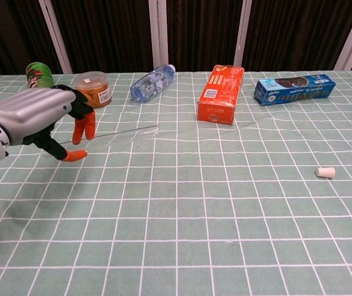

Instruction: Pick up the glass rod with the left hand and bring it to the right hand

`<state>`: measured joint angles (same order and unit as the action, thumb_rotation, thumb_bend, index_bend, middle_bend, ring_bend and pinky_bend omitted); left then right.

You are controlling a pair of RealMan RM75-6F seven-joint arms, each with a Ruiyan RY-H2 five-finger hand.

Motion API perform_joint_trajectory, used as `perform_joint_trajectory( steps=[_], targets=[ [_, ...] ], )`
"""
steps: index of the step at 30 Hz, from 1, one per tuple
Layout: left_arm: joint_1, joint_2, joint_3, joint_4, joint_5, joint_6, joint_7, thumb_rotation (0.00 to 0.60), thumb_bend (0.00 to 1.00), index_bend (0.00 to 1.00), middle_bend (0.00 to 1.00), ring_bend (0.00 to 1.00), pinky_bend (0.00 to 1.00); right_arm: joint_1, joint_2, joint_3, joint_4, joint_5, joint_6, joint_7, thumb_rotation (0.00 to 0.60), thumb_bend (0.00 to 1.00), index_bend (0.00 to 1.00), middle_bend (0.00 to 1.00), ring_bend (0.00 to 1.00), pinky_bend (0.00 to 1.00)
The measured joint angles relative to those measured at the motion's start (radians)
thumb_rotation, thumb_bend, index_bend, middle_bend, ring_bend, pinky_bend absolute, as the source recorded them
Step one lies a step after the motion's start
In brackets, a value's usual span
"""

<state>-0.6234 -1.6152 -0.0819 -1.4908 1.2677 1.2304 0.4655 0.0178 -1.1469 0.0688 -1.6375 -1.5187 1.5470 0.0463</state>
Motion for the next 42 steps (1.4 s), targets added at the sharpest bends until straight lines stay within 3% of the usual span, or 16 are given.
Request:
perform_joint_trajectory(
  steps=[9, 15, 20, 29, 42],
  targets=[
    [0.001, 0.053, 0.016, 0.093, 0.143, 0.007, -0.236, 0.6, 0.71, 0.56, 0.62, 0.12, 0.0, 0.02, 0.002, 0.008, -0.018, 0.025, -0.044, -0.019, 0.6, 0.31, 0.0, 0.0, 0.0, 0.0],
    [-0.005, 0.074, 0.019, 0.164, 0.224, 0.03, -0.384, 0.6, 0.71, 0.56, 0.62, 0.12, 0.0, 0.064, 0.001, 0.022, -0.039, 0.072, -0.132, -0.063, 0.6, 0.32, 0.01, 0.0, 0.0, 0.0],
    [-0.019, 0.089, 0.018, 0.217, 0.279, 0.043, -0.491, 0.6, 0.71, 0.56, 0.62, 0.12, 0.0, 0.12, -0.023, 0.045, -0.049, 0.133, -0.215, -0.135, 0.6, 0.32, 0.14, 0.01, 0.0, 0.0],
    [-0.05, 0.117, 0.011, 0.259, 0.346, 0.06, -0.614, 0.6, 0.71, 0.56, 0.62, 0.12, 0.0, 0.226, -0.138, 0.09, -0.016, 0.266, -0.341, -0.283, 0.6, 0.31, 0.35, 0.09, 0.01, 0.0],
    [-0.055, 0.128, 0.014, 0.317, 0.361, 0.065, -0.708, 0.6, 0.71, 0.56, 0.62, 0.12, 0.0, 0.325, -0.302, 0.12, 0.118, 0.39, -0.412, -0.417, 0.6, 0.31, 0.37, 0.12, 0.02, 0.0]
  ],
)
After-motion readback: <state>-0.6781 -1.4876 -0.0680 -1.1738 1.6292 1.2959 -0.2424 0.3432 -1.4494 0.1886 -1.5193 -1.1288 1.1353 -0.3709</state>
